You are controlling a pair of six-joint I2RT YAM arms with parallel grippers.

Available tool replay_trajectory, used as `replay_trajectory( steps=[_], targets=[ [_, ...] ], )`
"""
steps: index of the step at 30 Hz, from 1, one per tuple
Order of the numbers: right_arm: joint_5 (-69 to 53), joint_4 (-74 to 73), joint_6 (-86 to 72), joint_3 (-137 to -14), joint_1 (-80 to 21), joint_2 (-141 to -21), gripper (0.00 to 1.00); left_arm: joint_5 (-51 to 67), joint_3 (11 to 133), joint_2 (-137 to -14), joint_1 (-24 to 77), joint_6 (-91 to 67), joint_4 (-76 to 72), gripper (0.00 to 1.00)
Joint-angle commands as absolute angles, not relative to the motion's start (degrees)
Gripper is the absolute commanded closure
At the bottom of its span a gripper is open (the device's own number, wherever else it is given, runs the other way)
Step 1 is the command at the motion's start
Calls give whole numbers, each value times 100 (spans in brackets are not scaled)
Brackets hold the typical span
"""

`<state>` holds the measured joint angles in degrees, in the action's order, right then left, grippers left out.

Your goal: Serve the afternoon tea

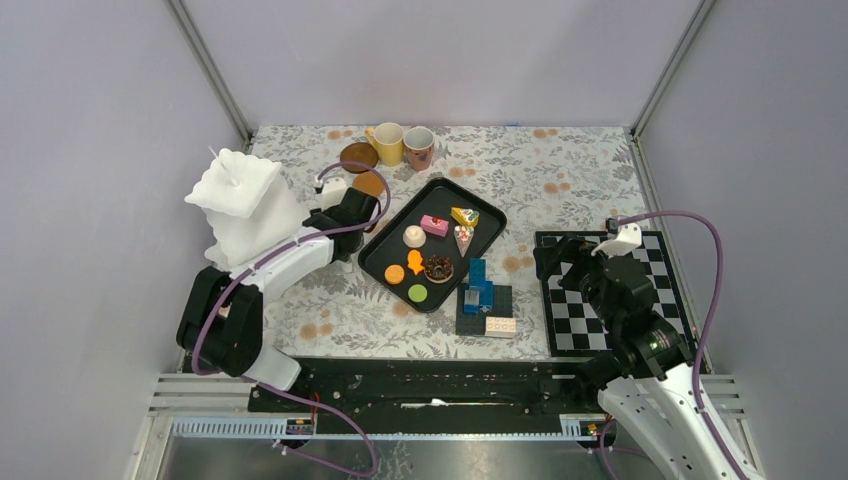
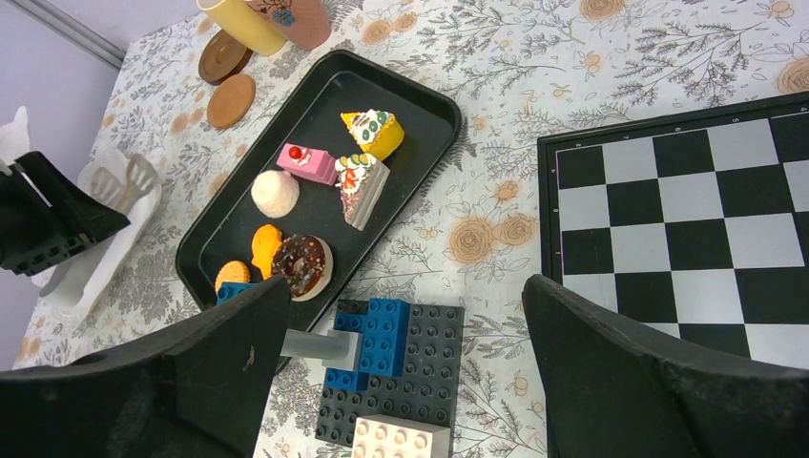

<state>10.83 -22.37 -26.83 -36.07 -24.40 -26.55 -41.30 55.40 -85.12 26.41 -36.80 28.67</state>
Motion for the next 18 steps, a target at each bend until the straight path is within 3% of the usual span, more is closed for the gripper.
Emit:
replay_trajectory(
  steps=[1,8,13,18],
  targets=[
    [1081,-2025,-2662,-3592,-2479,-2591,2,-2817,5688,-8117,2788,-3364,2638,48],
    [1063,-2023,-2678,-3579,-2479,-2624,2,-859,6032,-7451,2804,-2903,3042,47],
    [1024,-2017,-2772,-3578,-2479,-2673,2,883,6680,-7793,2799,-2523,3702,46],
    [1006,-2018,-2844,-3546,-2479,-2642,2,920,7058,-8137,2802,-2292,3928,46]
  ],
)
